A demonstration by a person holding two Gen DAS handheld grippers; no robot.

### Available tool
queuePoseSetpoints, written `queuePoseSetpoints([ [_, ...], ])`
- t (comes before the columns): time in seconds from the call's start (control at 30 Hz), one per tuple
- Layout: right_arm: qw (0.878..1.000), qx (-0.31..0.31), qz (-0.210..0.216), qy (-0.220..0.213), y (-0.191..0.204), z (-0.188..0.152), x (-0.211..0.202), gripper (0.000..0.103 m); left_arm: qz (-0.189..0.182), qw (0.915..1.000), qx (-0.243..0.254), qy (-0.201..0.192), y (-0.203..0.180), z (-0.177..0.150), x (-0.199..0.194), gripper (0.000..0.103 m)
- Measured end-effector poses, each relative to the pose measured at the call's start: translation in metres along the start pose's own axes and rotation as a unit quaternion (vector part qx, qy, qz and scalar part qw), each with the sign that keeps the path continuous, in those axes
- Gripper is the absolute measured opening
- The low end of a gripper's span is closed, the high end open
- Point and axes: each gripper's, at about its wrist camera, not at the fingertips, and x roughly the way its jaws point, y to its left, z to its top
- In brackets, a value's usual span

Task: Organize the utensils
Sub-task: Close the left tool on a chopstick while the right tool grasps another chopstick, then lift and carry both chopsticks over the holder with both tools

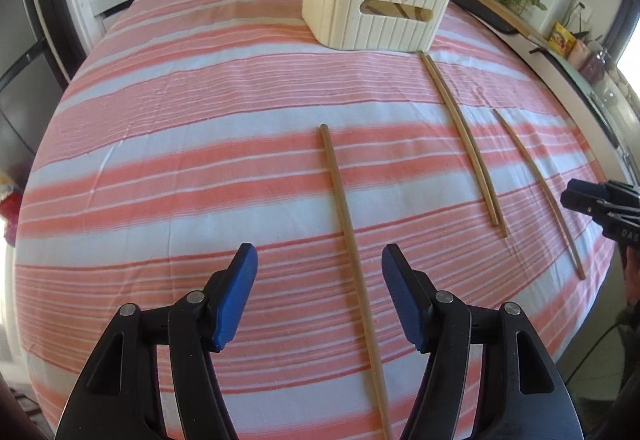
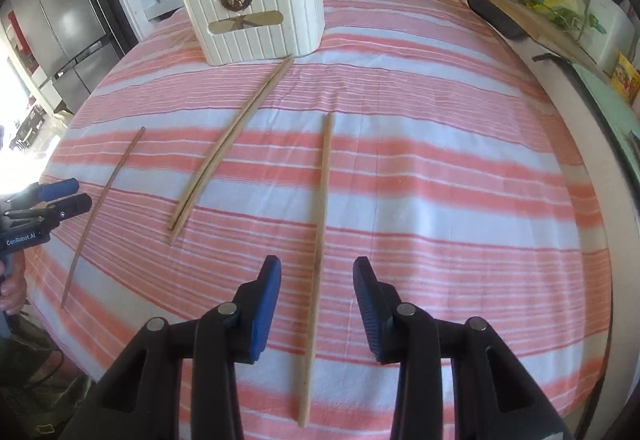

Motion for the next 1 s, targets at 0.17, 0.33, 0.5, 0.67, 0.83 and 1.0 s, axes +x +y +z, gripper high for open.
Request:
queuePoseSetpoints([
  [0.17, 0.999, -0.021, -0.004, 0.024, -0.001, 0.021, 0.029, 0.038, 0.002, 0.9997, -0.019, 0.013, 0.003, 0.015, 0.016, 0.064],
  [0.33, 0.998, -0.052, -0.02, 0.019, 0.006, 0.045, 0.051, 0.039, 0.055, 0.9983, 0.011, 0.014, -0.011, 0.034, 0.034, 0.057],
  [0.5, 0.999, -0.036, -0.015, 0.012, 0.002, 0.079, 0.068, 0.036, 0.06, 0.9979, 0.019, 0.014, -0.02, 0.051, 0.043, 0.035],
  [0.67, 1.0, -0.021, -0.015, -0.006, -0.004, 0.093, 0.073, 0.006, 0.055, 0.9981, 0.026, 0.001, -0.024, 0.055, 0.043, 0.005],
  [0.83, 0.998, 0.013, 0.028, -0.051, -0.013, 0.091, 0.034, 0.006, 0.024, 0.9986, 0.017, -0.043, -0.023, 0.059, 0.005, 0.004],
  [1.0, 0.989, 0.022, 0.061, -0.13, -0.011, 0.086, -0.045, 0.006, -0.005, 0.9918, 0.012, -0.127, -0.023, 0.059, -0.073, 0.004],
])
